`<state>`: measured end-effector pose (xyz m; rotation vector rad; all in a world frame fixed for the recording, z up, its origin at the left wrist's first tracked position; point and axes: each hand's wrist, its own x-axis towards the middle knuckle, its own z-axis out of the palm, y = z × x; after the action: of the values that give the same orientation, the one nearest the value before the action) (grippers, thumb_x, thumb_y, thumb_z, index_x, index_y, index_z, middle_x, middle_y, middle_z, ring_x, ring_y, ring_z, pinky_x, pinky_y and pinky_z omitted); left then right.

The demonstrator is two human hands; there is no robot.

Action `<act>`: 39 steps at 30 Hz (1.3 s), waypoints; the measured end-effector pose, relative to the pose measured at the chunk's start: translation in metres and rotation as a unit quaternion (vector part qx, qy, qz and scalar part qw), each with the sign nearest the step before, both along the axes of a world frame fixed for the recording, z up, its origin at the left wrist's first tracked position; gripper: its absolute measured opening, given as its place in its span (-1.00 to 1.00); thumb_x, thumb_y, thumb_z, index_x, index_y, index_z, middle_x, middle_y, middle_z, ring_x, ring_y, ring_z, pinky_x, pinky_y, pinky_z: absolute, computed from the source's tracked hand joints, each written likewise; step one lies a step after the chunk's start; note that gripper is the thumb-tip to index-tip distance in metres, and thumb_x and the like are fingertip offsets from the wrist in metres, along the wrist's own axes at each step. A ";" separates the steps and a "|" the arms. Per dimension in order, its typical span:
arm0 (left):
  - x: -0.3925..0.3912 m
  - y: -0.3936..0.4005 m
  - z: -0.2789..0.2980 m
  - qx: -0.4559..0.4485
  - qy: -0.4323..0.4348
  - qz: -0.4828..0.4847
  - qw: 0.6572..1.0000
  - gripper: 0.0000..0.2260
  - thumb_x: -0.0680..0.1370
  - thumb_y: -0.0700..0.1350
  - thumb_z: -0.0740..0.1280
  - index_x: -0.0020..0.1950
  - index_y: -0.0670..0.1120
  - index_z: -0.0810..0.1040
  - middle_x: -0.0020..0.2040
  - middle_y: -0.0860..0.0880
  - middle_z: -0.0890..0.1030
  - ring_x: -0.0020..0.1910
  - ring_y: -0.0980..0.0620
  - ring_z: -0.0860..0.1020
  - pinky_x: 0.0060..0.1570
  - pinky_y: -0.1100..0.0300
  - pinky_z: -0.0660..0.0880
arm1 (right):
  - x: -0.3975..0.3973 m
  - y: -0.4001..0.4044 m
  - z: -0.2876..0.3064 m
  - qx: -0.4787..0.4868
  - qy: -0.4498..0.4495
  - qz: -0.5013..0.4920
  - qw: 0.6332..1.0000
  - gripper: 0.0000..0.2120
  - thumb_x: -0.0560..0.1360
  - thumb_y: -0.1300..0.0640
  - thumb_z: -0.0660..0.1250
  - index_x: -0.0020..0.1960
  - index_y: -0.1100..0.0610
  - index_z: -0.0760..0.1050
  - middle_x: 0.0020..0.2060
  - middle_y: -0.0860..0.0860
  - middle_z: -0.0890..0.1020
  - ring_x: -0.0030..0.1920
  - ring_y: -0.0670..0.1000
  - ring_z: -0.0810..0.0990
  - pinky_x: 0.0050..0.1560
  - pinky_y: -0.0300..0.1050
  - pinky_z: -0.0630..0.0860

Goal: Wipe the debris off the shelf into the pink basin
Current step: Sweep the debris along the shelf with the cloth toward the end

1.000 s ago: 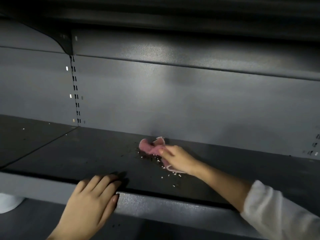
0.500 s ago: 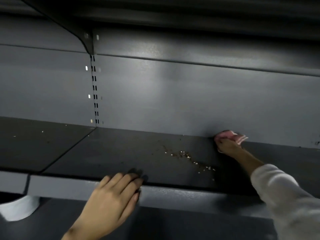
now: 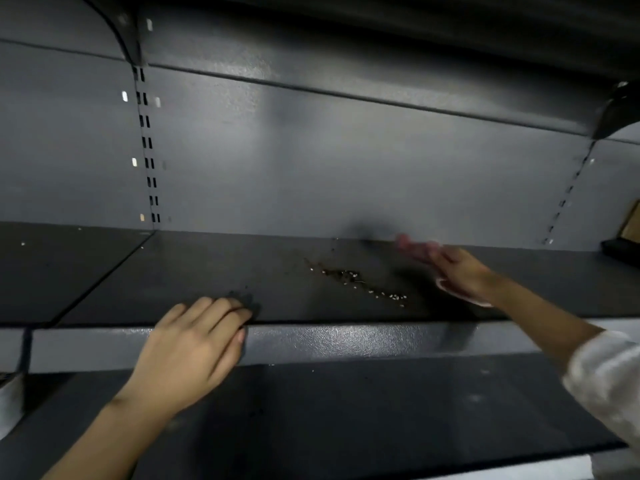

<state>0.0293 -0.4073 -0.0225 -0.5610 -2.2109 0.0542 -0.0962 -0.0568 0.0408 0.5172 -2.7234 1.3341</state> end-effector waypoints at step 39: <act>-0.006 -0.017 -0.015 0.027 0.080 0.003 0.996 -0.58 0.59 -0.04 0.09 -0.23 -0.12 0.68 -0.24 -0.03 0.65 -0.18 0.08 0.43 -0.22 0.28 0.30 | -0.078 -0.157 -0.025 0.168 0.021 0.180 0.969 -0.76 0.60 0.11 0.06 -0.14 0.00 0.46 -0.27 -0.05 0.47 -0.22 -0.04 0.45 -0.14 -0.21 0.37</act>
<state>0.0229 -0.4239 -0.0377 -0.5040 -2.0521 0.0412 -0.1742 -0.2136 0.0154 1.0970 -2.9312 0.8918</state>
